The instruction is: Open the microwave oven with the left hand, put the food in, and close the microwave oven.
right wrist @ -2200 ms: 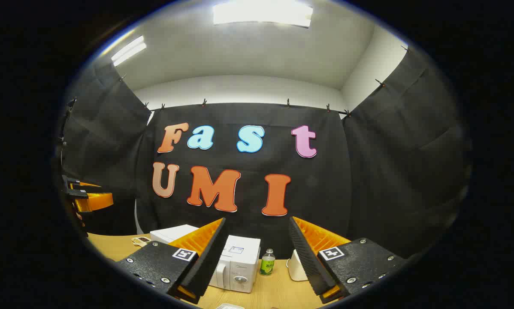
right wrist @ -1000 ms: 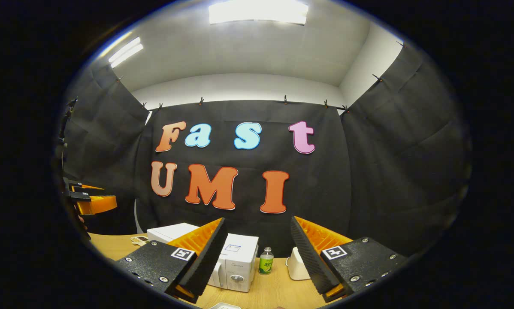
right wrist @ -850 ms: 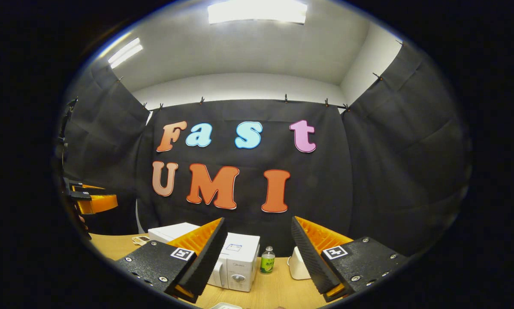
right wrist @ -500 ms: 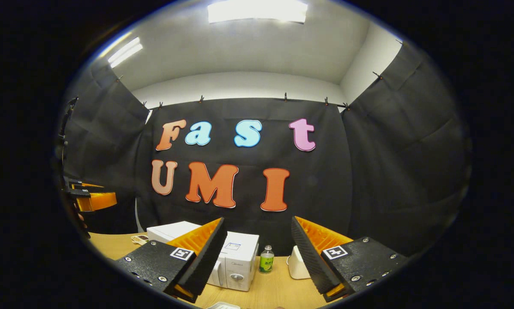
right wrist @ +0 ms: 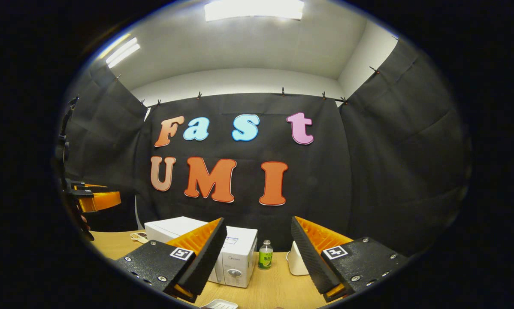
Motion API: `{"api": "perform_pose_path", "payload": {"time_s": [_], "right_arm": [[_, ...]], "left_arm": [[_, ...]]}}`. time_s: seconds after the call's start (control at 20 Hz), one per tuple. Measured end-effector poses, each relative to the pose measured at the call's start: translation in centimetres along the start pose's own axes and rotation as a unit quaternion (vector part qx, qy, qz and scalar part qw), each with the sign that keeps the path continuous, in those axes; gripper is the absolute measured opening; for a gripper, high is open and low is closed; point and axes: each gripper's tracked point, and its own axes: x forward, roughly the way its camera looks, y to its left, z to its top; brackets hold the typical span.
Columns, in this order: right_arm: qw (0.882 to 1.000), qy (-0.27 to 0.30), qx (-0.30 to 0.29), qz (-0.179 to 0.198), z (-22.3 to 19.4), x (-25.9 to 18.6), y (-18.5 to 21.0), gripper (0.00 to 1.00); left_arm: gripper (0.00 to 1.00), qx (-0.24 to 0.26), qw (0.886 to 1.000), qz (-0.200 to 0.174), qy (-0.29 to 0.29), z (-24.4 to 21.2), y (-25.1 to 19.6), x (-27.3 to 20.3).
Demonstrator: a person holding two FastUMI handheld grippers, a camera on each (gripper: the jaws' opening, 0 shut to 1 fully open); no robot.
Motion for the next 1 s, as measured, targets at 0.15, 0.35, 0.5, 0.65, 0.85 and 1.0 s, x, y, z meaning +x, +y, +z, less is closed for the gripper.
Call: {"api": "perform_pose_path", "payload": {"time_s": [0.15,0.35,0.5,0.65,0.85,1.0], "right_arm": [[1.000,0.018,-0.001,0.000,-2.3,0.1,-0.3,0.94],[1.000,0.026,-0.006,-0.005,-4.3,-0.2,-1.1,0.94],[1.000,0.023,-0.010,-0.004,-5.5,-0.7,-1.6,0.94],[1.000,0.026,-0.011,-0.008,-6.9,-1.3,-2.4,0.94],[0.999,0.034,-0.003,-0.009,-9.0,-1.9,-3.2,0.94],[0.999,0.043,-0.003,-0.014,-10.6,-2.3,-3.8,0.94]], "left_arm": [[0.88,-0.002,1.000,-0.011,0.011,-1.7,-1.6,0.6],[0.87,-0.013,0.999,-0.026,0.014,-3.8,-3.6,1.6],[0.88,-0.019,0.999,-0.033,0.021,-5.9,-5.0,2.4],[0.88,-0.021,0.999,-0.040,0.023,-7.8,-6.3,3.1],[0.88,-0.013,0.998,-0.057,0.029,-10.6,-8.7,4.2],[0.88,-0.002,0.996,-0.072,0.044,-13.3,-10.7,5.1]]}}
